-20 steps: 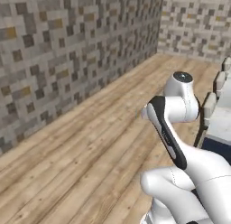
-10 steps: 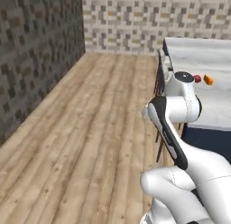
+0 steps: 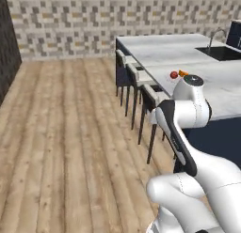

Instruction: Take the cheese, shrimp, and onion from the fridge and place them on the plate on the dining counter to create an appetizer plate.

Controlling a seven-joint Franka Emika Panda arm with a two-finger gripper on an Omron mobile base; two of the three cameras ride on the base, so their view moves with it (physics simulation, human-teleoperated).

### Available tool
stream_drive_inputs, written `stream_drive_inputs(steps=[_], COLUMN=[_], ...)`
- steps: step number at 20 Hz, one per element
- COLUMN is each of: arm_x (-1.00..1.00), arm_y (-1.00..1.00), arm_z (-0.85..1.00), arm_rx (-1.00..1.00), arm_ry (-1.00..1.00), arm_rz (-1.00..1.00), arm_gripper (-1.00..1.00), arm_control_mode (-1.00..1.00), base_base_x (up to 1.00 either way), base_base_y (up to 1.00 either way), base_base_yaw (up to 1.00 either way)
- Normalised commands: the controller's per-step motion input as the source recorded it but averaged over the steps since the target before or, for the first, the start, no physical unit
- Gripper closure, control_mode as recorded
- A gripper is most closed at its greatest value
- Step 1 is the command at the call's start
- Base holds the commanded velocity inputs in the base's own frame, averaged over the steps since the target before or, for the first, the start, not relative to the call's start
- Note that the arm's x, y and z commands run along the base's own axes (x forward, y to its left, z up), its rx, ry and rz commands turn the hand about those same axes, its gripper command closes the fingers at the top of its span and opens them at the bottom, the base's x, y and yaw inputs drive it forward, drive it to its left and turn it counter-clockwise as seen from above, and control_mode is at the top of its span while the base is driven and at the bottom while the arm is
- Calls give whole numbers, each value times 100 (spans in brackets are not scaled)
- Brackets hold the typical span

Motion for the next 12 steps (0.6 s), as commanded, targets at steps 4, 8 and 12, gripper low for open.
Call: stream_drive_inputs(steps=[4,8,12], arm_x=[0,0,0], arm_y=[0,0,0], arm_z=[0,0,0], arm_rx=[0,0,0], arm_ry=[0,0,0], arm_rz=[0,0,0], arm_gripper=[100,100,100], arm_control_mode=[100,100,100], base_base_x=[4,37,61], base_base_y=[95,89,87], base_base_yaw=[-59,-61,-61])
